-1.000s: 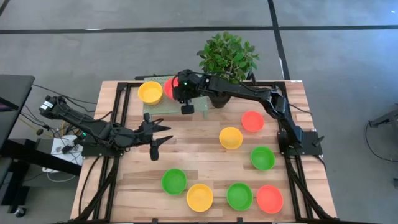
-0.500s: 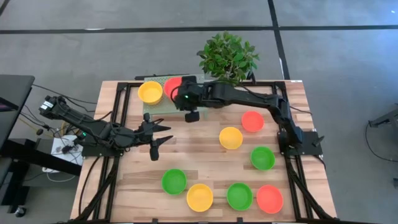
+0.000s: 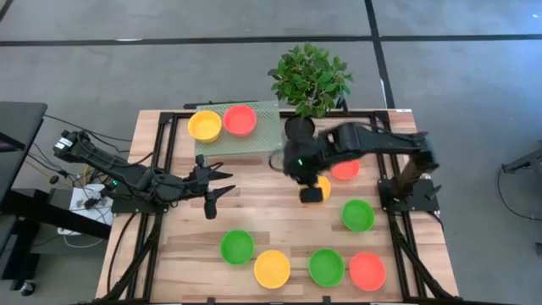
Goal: Pick & Place Mini bowls
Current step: Put the green bowl on the shelf
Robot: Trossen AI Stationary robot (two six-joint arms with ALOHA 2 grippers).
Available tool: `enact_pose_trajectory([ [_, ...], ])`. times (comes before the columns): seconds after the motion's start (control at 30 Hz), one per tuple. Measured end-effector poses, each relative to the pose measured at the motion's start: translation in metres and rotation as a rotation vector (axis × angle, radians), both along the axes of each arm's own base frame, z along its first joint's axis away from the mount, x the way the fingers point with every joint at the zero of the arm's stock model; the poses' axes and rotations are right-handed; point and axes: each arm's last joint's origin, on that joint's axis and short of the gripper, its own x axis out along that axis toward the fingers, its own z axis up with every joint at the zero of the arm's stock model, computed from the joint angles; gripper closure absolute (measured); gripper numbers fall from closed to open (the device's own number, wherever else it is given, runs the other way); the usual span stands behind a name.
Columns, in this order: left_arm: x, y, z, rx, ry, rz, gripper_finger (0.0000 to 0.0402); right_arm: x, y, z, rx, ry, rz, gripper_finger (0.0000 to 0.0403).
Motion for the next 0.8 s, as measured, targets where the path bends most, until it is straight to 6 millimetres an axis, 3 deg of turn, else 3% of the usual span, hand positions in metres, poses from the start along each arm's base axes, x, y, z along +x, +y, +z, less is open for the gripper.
enact_pose_trajectory([
  [0.17,0.0,0.0,0.0,-0.026,-0.011,0.005,0.0238,-0.036,0.025,-0.049,-0.049,0.051,-0.109,0.0328],
  [0.37,0.0,0.0,0.001,-0.027,-0.012,0.005,0.0238,-0.079,0.051,-0.098,0.151,0.031,-0.384,0.033],
  [0.53,0.0,0.0,0.001,-0.029,-0.017,0.005,0.0238,-0.113,0.068,-0.132,0.231,0.155,-0.653,0.033],
  [0.8,0.0,0.0,0.001,-0.057,-0.025,0.011,0.0238,-0.132,0.077,-0.172,0.251,0.302,-0.91,0.033],
])
